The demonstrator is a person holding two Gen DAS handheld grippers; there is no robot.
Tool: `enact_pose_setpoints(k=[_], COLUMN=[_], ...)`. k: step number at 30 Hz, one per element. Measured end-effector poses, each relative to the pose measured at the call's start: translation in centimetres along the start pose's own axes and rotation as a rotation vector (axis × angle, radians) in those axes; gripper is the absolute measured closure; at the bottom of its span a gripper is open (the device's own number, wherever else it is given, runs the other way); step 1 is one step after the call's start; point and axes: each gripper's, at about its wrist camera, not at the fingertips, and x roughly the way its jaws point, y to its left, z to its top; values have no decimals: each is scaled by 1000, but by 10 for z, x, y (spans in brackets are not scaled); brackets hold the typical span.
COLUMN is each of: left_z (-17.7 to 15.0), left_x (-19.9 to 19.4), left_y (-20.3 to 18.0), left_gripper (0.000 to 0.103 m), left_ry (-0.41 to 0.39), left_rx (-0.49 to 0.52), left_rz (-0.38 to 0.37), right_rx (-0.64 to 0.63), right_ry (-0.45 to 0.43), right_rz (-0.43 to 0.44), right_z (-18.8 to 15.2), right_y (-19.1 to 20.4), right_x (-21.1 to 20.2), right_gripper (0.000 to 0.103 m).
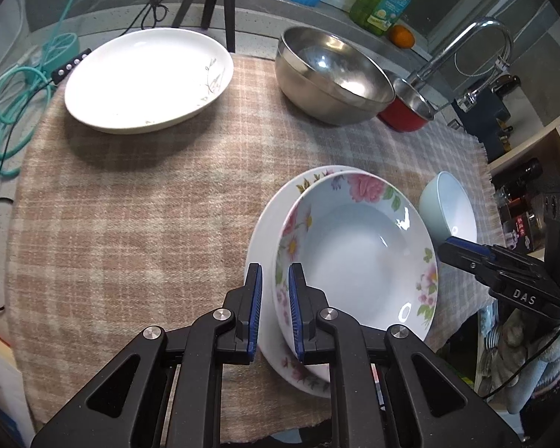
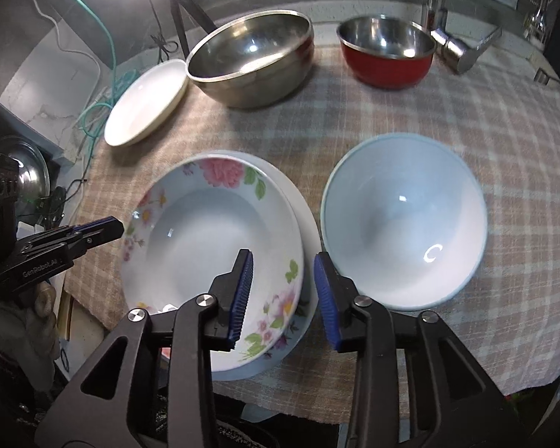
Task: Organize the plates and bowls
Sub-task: 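Open the left gripper and move it to the white gold-leaf plate, then grasp the rim of the white gold-leaf plate with the left gripper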
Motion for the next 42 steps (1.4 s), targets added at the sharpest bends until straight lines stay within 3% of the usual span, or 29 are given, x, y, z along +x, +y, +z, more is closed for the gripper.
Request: enact_pose_setpoints(k=[4,10,14,17,24,29,32,35,42], left_z=[1,10,21,32,68,95,113,130,164], left_x=[-7,-21,-28,-34,-46,-48,-43,-34,-15], left_y=[9,30,48,66,115,140,154,164,176], left_gripper=[90,90,90,90,90,90,90,90,90], left_ry=[-16,-47,-72,-89,-121,-134,-133,-124,-116], left_rx=[-17,-30,-36,-40,-41,-30,-28,-25,-37], left_rz=[-2,6,21,38,74,84,84,83,81], right_rx=[-24,-45,-95,-108,-135,-74,-70,-60,-19], right_ry=[-42,-96,-141,-135,-128,-107,-111,-98,-32], right_rz=[2,76,87,135,125,169,150,145,105], right_z=[5,13,21,30,56,76,86,96,121], right_y=[11,38,65,84,130,140,146,150,147], right_x=[-12,-21,-21,-17,2,22,34,49,91], right_gripper=[52,44,44,44,44,44,45,55,61])
